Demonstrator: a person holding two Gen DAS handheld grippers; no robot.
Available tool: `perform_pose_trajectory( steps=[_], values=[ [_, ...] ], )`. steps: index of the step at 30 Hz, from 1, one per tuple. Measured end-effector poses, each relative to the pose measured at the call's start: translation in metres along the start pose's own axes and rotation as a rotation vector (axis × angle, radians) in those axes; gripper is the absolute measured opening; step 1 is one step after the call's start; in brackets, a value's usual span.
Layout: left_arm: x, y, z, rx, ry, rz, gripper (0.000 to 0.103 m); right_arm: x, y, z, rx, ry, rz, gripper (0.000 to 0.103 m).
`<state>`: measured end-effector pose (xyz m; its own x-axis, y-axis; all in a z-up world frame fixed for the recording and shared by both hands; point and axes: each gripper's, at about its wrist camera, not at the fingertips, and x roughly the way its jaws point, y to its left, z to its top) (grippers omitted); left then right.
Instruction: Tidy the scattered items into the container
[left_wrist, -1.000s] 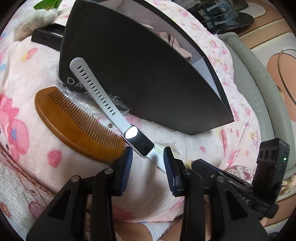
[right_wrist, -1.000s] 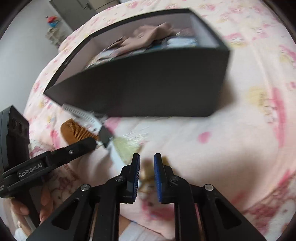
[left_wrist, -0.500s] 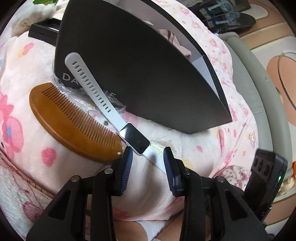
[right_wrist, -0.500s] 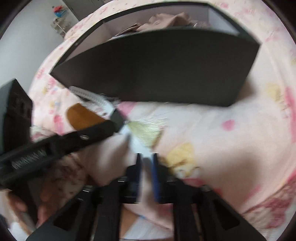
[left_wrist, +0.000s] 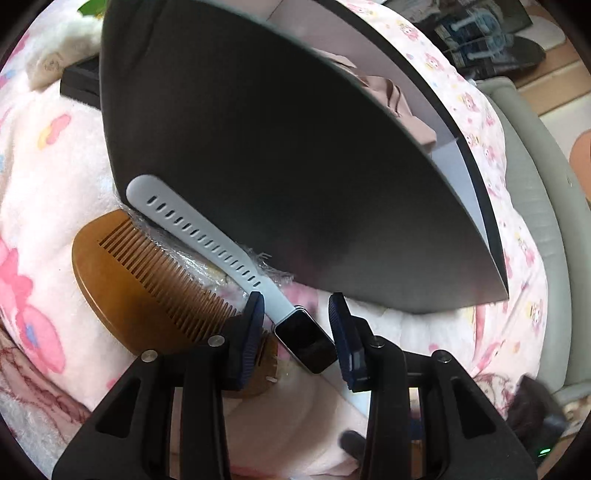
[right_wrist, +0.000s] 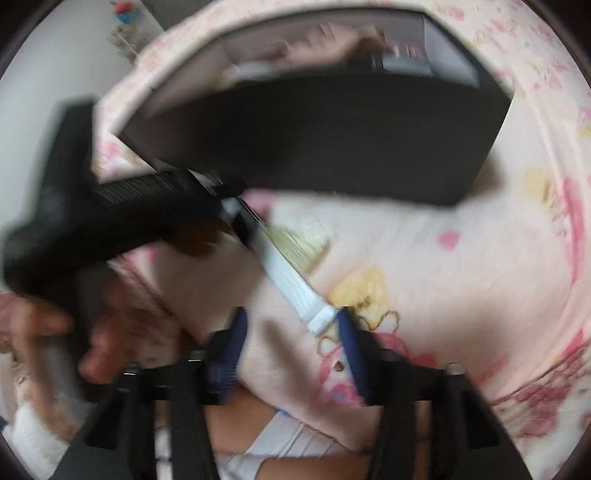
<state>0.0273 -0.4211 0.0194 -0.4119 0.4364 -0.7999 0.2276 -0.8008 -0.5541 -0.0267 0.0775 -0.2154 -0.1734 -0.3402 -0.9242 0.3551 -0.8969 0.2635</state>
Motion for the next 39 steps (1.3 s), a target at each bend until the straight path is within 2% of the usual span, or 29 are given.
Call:
perform_pose_trajectory(
  steps=[2,3,4,5,7,10,14,15,16,18,20,22,25,27,30,32,35,37,39],
  values=[
    [0.001,0.000,0.000,0.000,-0.006,0.007,0.033,0.001,0.001,0.001,0.003,-0.014,-0.001,0.047],
    [0.000,-0.002,-0.002,0.021,-0.009,0.026,0.027,-0.003,0.001,0.001,0.000,-0.028,-0.008,0.037],
    [0.001,-0.004,-0.003,0.039,-0.007,0.030,0.009,-0.006,0.001,0.002,0.002,-0.040,-0.017,0.024],
    [0.002,-0.004,-0.004,0.042,0.017,0.004,0.001,-0.009,-0.002,0.003,0.011,-0.052,-0.023,0.020],
    [0.003,-0.004,-0.009,0.040,0.056,-0.033,0.002,-0.018,-0.011,0.005,0.052,-0.083,-0.017,0.017],
    [-0.005,-0.008,-0.015,0.082,0.033,-0.020,0.002,-0.028,-0.021,0.009,0.085,-0.124,-0.040,0.017],
    [-0.018,0.002,-0.014,0.030,-0.006,-0.034,0.003,-0.050,-0.037,0.022,0.120,-0.206,-0.077,0.017],
    [-0.021,0.007,-0.014,0.007,-0.021,-0.033,0.009,-0.057,-0.042,0.024,0.132,-0.230,-0.096,0.017],
    [-0.024,0.011,-0.013,-0.013,-0.033,-0.031,0.024,-0.061,-0.047,0.025,0.150,-0.234,-0.093,0.017],
    [-0.029,0.019,-0.012,-0.066,-0.062,-0.050,0.038,-0.064,-0.060,0.024,0.200,-0.218,-0.051,0.018],
    [-0.032,0.022,-0.012,-0.084,-0.095,-0.034,0.040,-0.063,-0.074,0.021,0.289,-0.202,0.028,0.018],
    [-0.034,0.021,-0.013,-0.089,-0.123,-0.005,0.040,-0.046,-0.072,0.013,0.356,-0.173,0.140,0.018],
    [-0.035,0.020,-0.014,-0.093,-0.146,0.017,0.040,-0.033,-0.080,0.009,0.414,-0.114,0.269,0.019],
    [-0.038,0.024,-0.014,-0.111,-0.163,0.018,0.040,-0.028,-0.080,0.012,0.423,-0.125,0.258,0.019],
    [-0.042,0.035,-0.011,-0.142,-0.177,-0.016,0.045,-0.032,-0.088,0.021,0.462,-0.195,0.251,0.019],
    [-0.039,0.034,-0.011,-0.149,-0.184,-0.006,0.045,-0.039,-0.105,0.021,0.518,-0.215,0.291,0.019],
    [-0.040,0.032,-0.006,-0.111,-0.195,0.027,0.049,-0.023,-0.109,0.026,0.556,-0.177,0.325,0.019],
    [-0.038,0.031,-0.002,-0.078,-0.186,0.025,0.059,-0.015,-0.107,0.028,0.556,-0.195,0.342,0.019],
    [-0.041,0.034,0.003,-0.054,-0.168,0.025,0.060,-0.006,-0.104,0.030,0.563,-0.221,0.344,0.019]
  ],
)
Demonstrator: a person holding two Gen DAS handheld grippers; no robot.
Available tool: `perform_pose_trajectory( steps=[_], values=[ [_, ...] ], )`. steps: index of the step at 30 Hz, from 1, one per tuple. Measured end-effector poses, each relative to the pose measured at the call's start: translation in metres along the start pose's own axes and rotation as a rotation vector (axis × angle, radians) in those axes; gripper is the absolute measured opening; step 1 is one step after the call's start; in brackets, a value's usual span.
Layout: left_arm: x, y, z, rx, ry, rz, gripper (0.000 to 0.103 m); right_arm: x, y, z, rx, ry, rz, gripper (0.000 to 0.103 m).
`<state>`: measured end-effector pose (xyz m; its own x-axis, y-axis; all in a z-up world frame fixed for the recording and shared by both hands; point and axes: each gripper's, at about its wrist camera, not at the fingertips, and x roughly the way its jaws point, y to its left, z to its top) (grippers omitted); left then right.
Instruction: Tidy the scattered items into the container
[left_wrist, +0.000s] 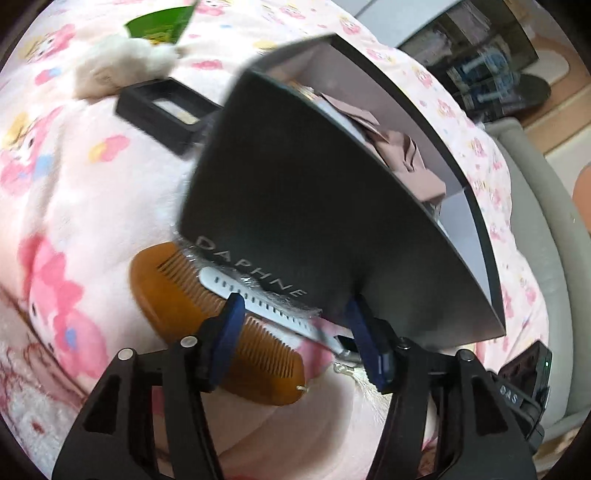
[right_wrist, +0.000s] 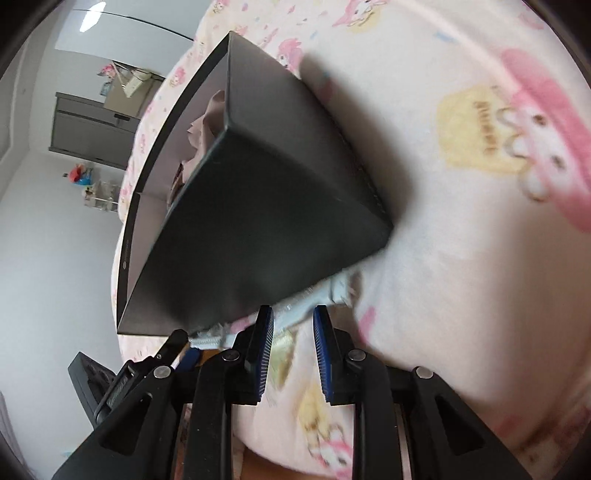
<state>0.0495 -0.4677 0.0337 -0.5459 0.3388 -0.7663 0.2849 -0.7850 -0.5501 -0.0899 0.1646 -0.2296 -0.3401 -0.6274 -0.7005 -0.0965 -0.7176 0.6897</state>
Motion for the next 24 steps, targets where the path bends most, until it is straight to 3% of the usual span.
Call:
perform_pose_trajectory(
  steps=[3,4,6,8,10,12,14,19,20,22,24],
  values=[
    [-0.004,0.006,0.000,-0.021,0.008,-0.030,0.060,0.007,-0.003,-0.002,-0.006,-0.053,0.010,0.016],
    [-0.004,0.008,0.001,-0.025,0.010,-0.036,0.060,0.008,-0.001,-0.004,-0.025,-0.061,-0.024,0.007],
    [-0.006,0.008,0.000,-0.017,0.002,-0.031,0.059,0.008,0.004,-0.008,-0.072,-0.078,-0.071,0.003],
    [-0.006,0.007,0.000,-0.005,-0.005,-0.009,0.045,0.007,0.007,-0.011,-0.091,-0.090,-0.078,0.003],
    [-0.007,0.013,0.000,-0.011,0.010,0.010,0.012,0.004,0.010,-0.015,-0.101,-0.103,-0.064,0.003],
    [-0.002,0.020,0.000,-0.048,0.069,-0.014,0.011,-0.001,0.012,-0.019,-0.110,-0.112,-0.050,0.003],
    [-0.004,0.024,-0.001,-0.069,0.071,-0.012,0.011,-0.005,0.014,-0.024,-0.114,-0.106,-0.043,0.003],
    [-0.004,0.024,0.001,-0.096,0.094,-0.030,0.032,-0.002,0.009,-0.028,-0.075,-0.059,-0.065,0.004],
    [-0.002,0.022,0.001,-0.104,0.113,-0.041,0.033,-0.002,0.006,-0.025,-0.024,-0.096,-0.092,0.004],
    [0.003,0.022,-0.001,-0.133,0.148,-0.075,0.033,0.002,0.004,-0.025,-0.016,-0.081,-0.103,0.004],
    [0.007,0.020,-0.005,-0.106,0.132,-0.044,0.033,0.004,0.001,-0.026,-0.001,-0.077,-0.089,0.004]
  ],
)
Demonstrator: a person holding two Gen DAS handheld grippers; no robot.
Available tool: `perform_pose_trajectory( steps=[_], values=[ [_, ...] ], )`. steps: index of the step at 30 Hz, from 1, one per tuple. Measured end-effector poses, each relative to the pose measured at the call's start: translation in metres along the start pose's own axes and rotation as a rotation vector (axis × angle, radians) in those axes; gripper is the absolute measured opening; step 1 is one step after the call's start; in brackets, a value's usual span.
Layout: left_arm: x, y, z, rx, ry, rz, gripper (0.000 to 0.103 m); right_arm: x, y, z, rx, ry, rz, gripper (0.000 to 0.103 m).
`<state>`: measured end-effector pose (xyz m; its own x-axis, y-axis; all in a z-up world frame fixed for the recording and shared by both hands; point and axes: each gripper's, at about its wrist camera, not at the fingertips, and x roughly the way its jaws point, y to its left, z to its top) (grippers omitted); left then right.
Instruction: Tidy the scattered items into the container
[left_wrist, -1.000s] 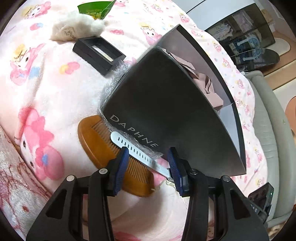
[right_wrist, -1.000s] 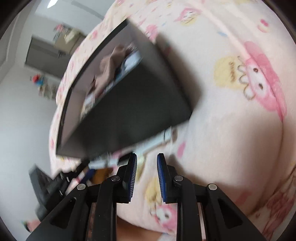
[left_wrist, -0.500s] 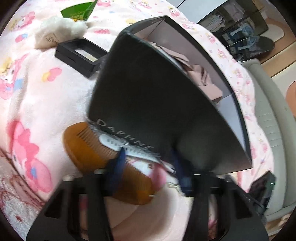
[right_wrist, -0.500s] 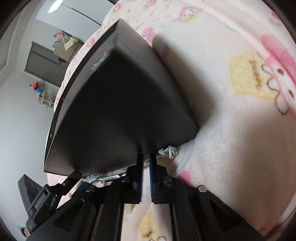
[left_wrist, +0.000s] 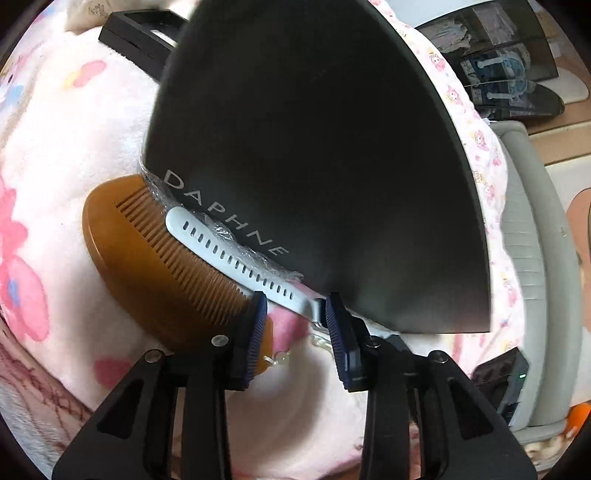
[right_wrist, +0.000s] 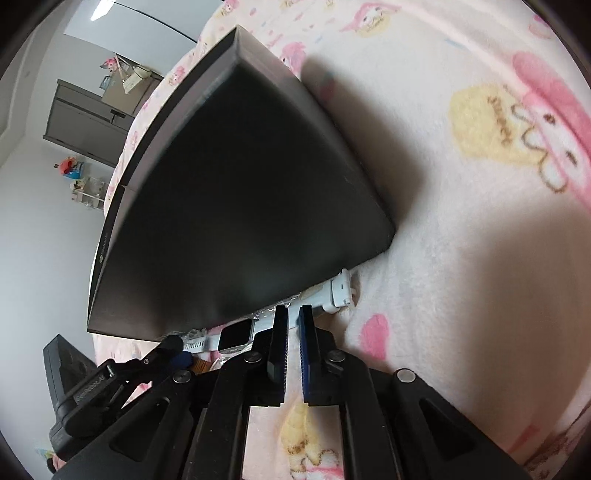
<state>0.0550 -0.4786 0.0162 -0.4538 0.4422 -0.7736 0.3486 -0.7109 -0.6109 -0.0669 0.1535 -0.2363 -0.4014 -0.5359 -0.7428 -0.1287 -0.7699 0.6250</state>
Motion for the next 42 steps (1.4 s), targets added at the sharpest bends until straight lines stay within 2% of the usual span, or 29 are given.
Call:
perform_pose_trajectory(
  steps=[2,4,6,7,9,11,13,14,17,23,26,30,32,34,36,39,42],
  values=[
    [0.002,-0.004,0.000,0.024,-0.006,0.035,0.034,0.003,-0.004,0.000,0.021,0.004,0.003,0.004],
    [0.004,-0.009,0.001,0.045,-0.006,0.040,0.050,0.008,-0.004,-0.002,0.029,0.019,-0.016,0.004],
    [0.007,-0.018,0.000,0.095,-0.004,0.065,0.058,0.009,-0.001,-0.003,0.014,0.023,-0.031,0.004],
    [0.008,-0.022,-0.002,0.127,-0.003,0.095,0.057,0.010,-0.001,-0.004,0.017,0.026,-0.034,0.004],
    [0.003,-0.025,-0.006,0.148,-0.007,0.105,0.056,0.009,-0.002,-0.004,0.039,0.032,-0.022,0.004],
    [-0.004,-0.019,-0.007,0.114,0.000,0.044,0.053,0.003,-0.004,-0.006,0.061,0.037,0.038,0.004],
    [-0.003,-0.006,-0.004,0.058,0.038,-0.017,0.041,0.002,-0.007,-0.008,0.086,0.072,0.086,0.004],
    [0.000,-0.002,-0.002,0.043,0.055,-0.023,0.040,0.005,-0.009,-0.009,0.101,0.102,0.096,0.004],
    [0.006,0.001,0.004,0.034,0.052,-0.009,0.038,0.009,-0.010,-0.013,0.119,0.131,0.093,0.004],
    [0.005,0.000,0.001,0.032,-0.046,0.043,0.038,0.013,-0.016,-0.021,0.130,0.038,0.052,0.003],
    [0.002,0.001,0.000,0.039,-0.064,0.046,0.037,0.006,-0.013,-0.026,0.124,0.003,0.053,0.003],
    [-0.005,-0.004,-0.001,0.084,-0.101,0.051,0.029,-0.005,-0.011,-0.026,0.117,-0.056,0.095,0.005],
    [-0.006,-0.002,-0.001,0.086,-0.106,0.038,0.028,0.004,-0.011,-0.024,0.112,-0.018,0.123,0.007],
    [-0.008,0.003,0.000,0.067,-0.110,0.013,0.019,0.019,-0.012,-0.028,0.101,0.037,0.093,0.006],
    [-0.014,0.007,0.001,0.053,-0.139,0.020,0.015,0.017,-0.012,-0.032,0.095,0.004,0.103,0.006],
    [-0.014,0.013,0.004,0.025,-0.138,0.033,0.015,0.023,-0.010,-0.035,0.076,0.015,0.074,0.006],
    [-0.011,0.007,0.005,0.058,-0.141,0.077,0.015,0.027,-0.007,-0.039,0.054,0.013,0.051,0.006]
  ],
)
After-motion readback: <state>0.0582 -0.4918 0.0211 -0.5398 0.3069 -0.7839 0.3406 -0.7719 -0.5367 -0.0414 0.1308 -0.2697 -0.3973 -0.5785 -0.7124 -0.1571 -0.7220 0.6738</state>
